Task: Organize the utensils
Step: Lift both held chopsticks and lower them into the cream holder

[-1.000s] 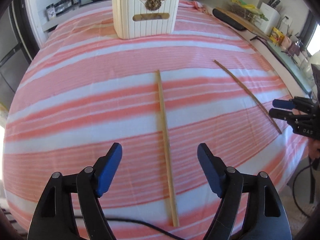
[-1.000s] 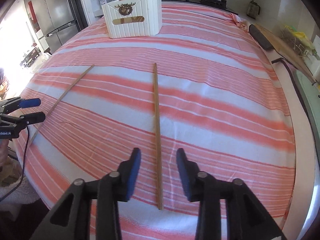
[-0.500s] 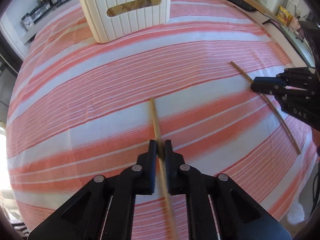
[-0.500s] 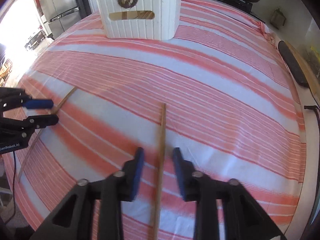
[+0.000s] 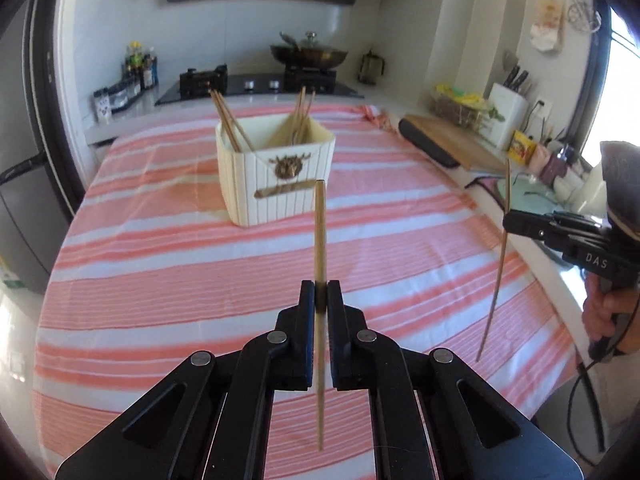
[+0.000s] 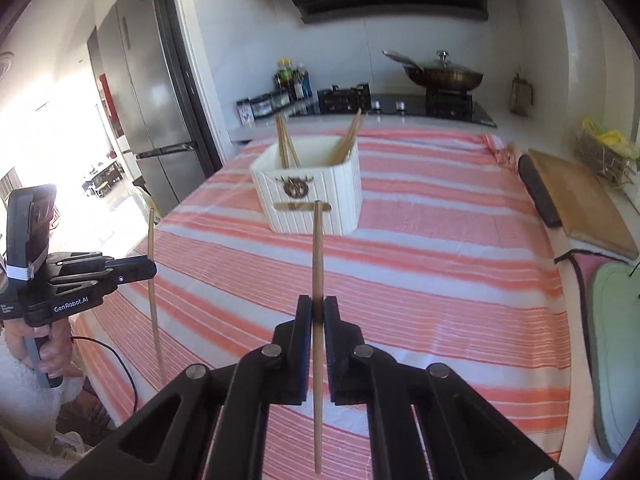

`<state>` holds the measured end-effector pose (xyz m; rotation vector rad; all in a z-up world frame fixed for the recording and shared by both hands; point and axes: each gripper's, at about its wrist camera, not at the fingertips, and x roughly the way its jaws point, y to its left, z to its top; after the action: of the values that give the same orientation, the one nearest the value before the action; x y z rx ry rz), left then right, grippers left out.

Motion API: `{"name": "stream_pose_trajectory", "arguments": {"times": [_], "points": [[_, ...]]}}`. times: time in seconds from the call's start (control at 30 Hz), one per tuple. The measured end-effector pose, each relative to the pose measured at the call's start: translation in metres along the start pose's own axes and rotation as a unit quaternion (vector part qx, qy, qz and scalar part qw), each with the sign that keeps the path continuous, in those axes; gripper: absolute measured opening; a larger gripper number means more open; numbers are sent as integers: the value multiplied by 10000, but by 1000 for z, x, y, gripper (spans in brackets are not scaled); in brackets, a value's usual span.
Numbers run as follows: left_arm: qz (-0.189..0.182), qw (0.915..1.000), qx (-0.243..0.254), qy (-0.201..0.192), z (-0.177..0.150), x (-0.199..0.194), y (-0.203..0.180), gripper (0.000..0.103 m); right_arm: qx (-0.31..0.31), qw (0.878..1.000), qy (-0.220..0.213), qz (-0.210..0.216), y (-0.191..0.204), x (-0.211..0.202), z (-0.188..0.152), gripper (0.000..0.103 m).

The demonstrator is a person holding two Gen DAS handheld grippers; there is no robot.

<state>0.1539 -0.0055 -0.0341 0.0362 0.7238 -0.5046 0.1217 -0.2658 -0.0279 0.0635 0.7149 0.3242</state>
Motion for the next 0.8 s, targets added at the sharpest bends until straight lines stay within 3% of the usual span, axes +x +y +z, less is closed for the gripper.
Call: {"name": "stream_pose_trajectory", "arguments": {"times": [0.33,0.8], "points": [[-69,9986,-160,-490,18,-26,3,4,-62,9973,-703,215,11,-37,18,7],[-63,9984,-190,-532,29,-28,9,4,-169,9966,-796,86,12,-37,29,6]]}}
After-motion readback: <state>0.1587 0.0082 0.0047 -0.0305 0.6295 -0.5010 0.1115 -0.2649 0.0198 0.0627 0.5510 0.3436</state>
